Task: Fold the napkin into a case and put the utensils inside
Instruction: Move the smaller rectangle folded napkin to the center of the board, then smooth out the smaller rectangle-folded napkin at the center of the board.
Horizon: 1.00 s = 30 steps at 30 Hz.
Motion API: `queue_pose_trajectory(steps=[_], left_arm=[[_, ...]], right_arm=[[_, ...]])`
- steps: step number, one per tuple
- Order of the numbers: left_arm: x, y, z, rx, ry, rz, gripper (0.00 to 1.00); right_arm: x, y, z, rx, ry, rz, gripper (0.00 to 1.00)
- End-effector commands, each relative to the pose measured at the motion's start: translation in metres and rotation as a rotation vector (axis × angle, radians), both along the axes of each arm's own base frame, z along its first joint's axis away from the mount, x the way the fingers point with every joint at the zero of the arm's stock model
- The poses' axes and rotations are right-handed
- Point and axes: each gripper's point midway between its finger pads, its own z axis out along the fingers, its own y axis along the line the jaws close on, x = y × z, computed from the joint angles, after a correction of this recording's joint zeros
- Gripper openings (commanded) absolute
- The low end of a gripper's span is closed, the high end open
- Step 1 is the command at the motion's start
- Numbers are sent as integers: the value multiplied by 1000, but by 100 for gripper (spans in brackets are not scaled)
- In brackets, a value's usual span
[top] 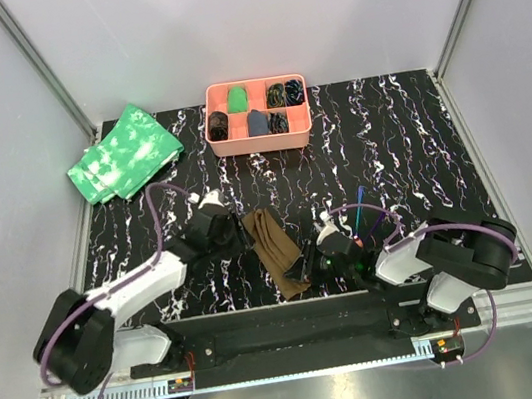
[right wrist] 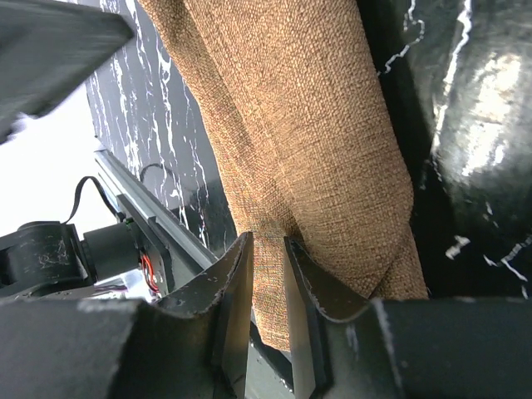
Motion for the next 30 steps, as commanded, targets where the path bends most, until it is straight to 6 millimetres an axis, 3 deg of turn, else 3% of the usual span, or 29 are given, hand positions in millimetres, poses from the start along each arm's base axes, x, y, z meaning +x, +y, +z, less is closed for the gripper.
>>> queue_pose_trajectory(steps=[1,2,3,5,6,7,9,16,22,23,28,29,30], left_arm=[[15,-13,61,-89,-138,-25,59],[16,-16,65,-96,-139,-31,63],[22,-20,75,-105,-153,-28,81],[31,-22,68,-70,-139,-19,86],[38,-25,74,-57,-144,-18,86],[43,-27,63,-24,-119,-18,86],[53,-33,65,-8,-125,-19,84],[75,-38,41,101,-102,-5,75],[86,-39,30,148,-100,0,59],[86,-38,28,152,-98,1,48],[85,-38,28,98,-130,-2,17],[80,-33,20,95,-118,-7,10],[83,-36,27,55,-155,-9,2]], right_arm=[[3,7,-4,-13,-36,18,30],[3,7,-5,-12,-35,20,30],[3,8,-7,-16,-30,24,30],[2,9,-7,-9,-27,25,30],[1,9,-9,-8,-21,29,30],[0,10,-9,-5,-18,32,30],[0,11,-9,0,-17,37,30],[-2,13,-11,0,-11,50,30],[-3,15,-15,-8,-8,65,29],[-4,16,-14,-6,-6,74,29],[-7,24,-10,-60,-23,141,29],[-9,27,-7,-64,-23,163,29],[-5,34,7,-53,-63,184,29]])
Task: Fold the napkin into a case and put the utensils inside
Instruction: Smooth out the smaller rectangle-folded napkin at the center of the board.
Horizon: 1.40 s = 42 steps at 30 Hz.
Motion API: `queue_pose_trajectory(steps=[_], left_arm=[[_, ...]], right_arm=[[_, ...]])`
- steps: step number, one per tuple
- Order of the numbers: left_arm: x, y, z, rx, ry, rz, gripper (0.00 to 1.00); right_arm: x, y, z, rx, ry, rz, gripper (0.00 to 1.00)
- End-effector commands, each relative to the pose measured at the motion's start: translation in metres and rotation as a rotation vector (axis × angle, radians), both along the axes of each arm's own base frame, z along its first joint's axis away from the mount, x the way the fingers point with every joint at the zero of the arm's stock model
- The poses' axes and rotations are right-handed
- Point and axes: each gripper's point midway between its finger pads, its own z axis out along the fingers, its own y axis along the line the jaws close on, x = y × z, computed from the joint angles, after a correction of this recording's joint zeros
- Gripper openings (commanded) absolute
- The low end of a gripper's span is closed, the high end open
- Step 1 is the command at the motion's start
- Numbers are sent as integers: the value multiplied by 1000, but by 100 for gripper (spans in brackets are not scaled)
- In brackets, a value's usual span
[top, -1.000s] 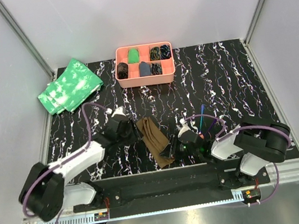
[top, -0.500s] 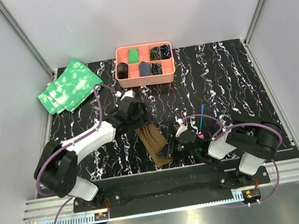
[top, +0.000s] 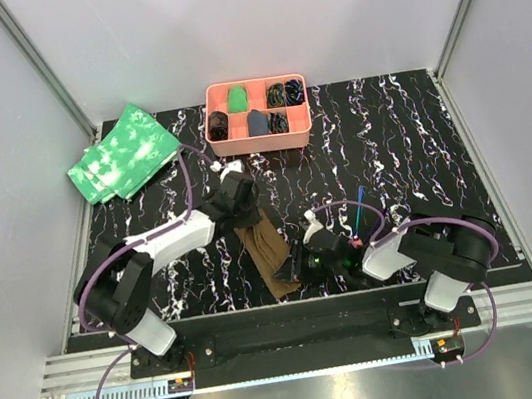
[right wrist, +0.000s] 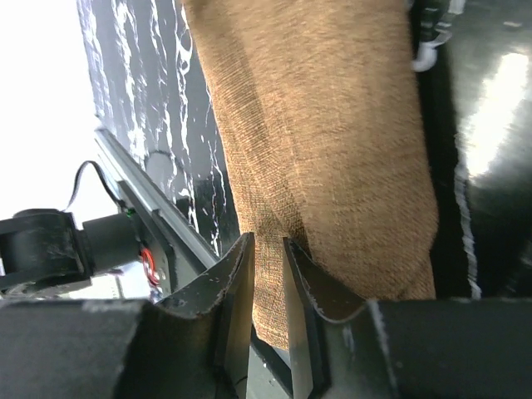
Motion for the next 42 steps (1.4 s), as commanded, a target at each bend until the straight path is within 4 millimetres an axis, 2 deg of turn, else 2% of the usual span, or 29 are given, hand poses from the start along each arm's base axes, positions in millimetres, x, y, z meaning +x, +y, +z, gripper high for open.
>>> queue_pose_trajectory(steps=[1,2,3,4,5,8,11,12,14,15,16,17,19,20,21,22,23,25,26,30,31,32,33,34,35,37,42], left_arm=[[6,-6,16,-120,-98,-30,0],[5,-2,11,-148,-116,-29,0],[4,-2,18,-179,-140,-37,0],[2,-1,18,-209,-144,-48,0],[-1,2,14,-227,-150,-49,0],[-4,5,18,-306,-168,-65,0],[-8,4,22,-372,-179,-83,0],[-8,3,24,-386,-184,-87,0],[-9,0,26,-424,-185,-104,0],[-10,-1,23,-430,-179,-105,0],[-11,-1,22,-444,-171,-111,0],[-11,-1,20,-454,-170,-107,0],[-10,0,18,-465,-169,-105,0],[-11,1,17,-465,-169,-106,0],[-12,2,14,-462,-164,-104,0],[-10,3,14,-461,-167,-103,0],[-10,3,14,-458,-167,-106,0],[-10,6,12,-448,-168,-96,0],[-10,6,12,-444,-167,-101,0],[-10,9,6,-413,-151,-101,0],[-6,9,11,-405,-161,-94,8],[-9,14,7,-374,-133,-82,15],[-7,17,10,-359,-139,-73,24],[-8,20,11,-338,-132,-64,40],[-7,23,19,-331,-146,-51,47],[-7,34,19,-277,-130,-9,53],[-5,43,23,-285,-122,28,52]], right_arm=[[-8,5,6,-106,-40,113,30],[-6,6,19,-101,-79,128,31],[-2,12,32,-94,-103,137,32],[-3,6,31,-139,-101,144,32],[0,7,47,-139,-150,155,35],[12,4,71,-165,-217,162,42],[33,-1,80,-195,-264,162,47],[48,-3,87,-197,-270,137,48],[62,-5,84,-204,-266,138,48],[72,-1,91,-196,-283,131,48],[81,-2,90,-203,-286,121,48],[86,-1,79,-228,-275,126,48],[99,4,77,-219,-285,116,44],[102,7,64,-227,-262,113,43],[107,14,65,-197,-284,110,41],[106,19,63,-178,-281,125,34],[107,22,51,-176,-262,135,31],[110,31,47,-143,-271,137,26],[111,31,36,-156,-255,139,25],[114,34,22,-172,-245,140,25],[115,33,19,-180,-241,135,24],[114,31,15,-187,-235,136,24],[113,31,13,-192,-235,137,24],[113,30,11,-197,-231,137,24],[112,29,9,-203,-227,143,24],[110,28,6,-210,-220,146,24],[111,28,8,-224,-225,160,23]])
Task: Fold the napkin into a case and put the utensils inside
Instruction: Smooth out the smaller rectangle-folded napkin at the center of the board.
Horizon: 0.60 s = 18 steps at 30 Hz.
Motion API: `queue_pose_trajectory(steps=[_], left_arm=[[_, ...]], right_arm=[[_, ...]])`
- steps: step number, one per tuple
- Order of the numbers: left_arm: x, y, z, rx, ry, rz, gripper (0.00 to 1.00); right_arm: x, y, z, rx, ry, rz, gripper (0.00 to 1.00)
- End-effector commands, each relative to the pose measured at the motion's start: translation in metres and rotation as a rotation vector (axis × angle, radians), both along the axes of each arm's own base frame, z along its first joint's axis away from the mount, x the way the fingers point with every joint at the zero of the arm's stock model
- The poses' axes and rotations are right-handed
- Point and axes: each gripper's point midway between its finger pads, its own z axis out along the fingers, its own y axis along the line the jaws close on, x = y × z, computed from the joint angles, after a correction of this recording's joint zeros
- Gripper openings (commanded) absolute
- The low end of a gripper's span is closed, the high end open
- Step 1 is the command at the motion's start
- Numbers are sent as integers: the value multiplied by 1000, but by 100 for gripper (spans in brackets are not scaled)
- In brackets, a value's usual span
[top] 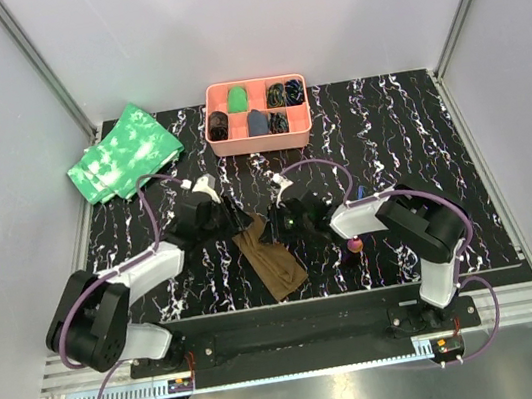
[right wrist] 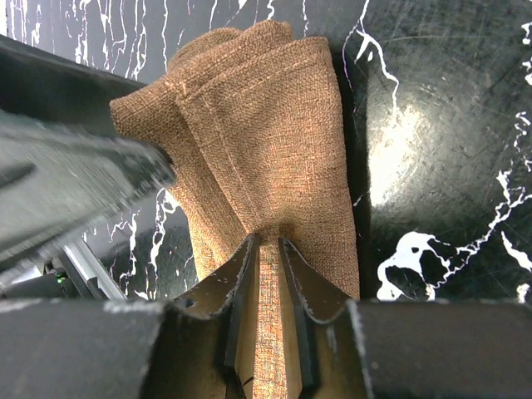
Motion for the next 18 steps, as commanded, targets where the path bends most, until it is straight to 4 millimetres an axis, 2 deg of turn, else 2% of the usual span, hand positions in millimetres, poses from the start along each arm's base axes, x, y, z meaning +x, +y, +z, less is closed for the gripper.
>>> queue_pose_trajectory(steps=[1,5,9,12,16,18], left_arm=[[13,12,15,11,-34,65,50],[16,15,15,6,-42,76,42],[18,13,9,15,-19,66,19],[16,10,5,-1,-14,54,11],[16,8,4,-3,-10,41,7],[15,8,4,-2,-9,40,6]], right_arm=[[5,5,5,-11,-32,31,24],[6,7,8,-16,-34,41,23],[7,8,15,-15,-47,46,24],[12,10,23,-18,-66,46,25],[23,20,34,-24,-93,63,29],[26,21,32,-38,-94,66,34]])
